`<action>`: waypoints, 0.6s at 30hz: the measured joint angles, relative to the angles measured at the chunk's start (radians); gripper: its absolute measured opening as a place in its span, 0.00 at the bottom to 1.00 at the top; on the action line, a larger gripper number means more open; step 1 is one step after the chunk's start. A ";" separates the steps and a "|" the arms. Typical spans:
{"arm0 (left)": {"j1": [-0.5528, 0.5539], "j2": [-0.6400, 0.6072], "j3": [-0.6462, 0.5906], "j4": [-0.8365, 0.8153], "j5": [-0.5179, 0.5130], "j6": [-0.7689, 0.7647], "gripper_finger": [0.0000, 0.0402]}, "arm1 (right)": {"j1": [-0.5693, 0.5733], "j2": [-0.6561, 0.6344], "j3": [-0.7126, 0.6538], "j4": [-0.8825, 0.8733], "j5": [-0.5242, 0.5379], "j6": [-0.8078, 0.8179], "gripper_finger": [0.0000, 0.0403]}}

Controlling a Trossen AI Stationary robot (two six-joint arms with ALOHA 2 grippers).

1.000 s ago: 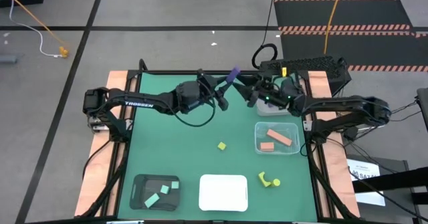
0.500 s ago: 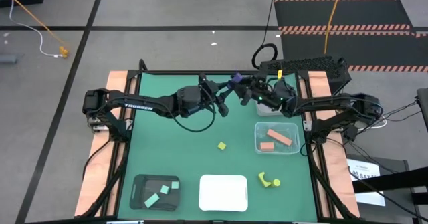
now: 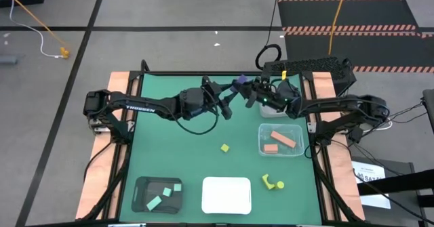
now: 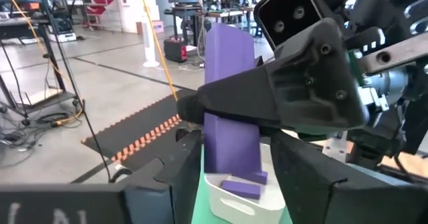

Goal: Sort & place blocks by color
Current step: Put the purple block into the gray bin

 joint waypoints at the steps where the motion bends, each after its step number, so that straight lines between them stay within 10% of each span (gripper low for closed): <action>1: 0.000 0.000 0.000 0.000 0.000 -0.005 0.46 | -0.003 -0.011 0.000 -0.020 0.000 -0.013 0.09; 18: -0.003 0.000 0.000 -0.110 -0.008 -0.086 0.46 | -0.123 -0.308 0.001 -0.885 0.198 -0.263 0.09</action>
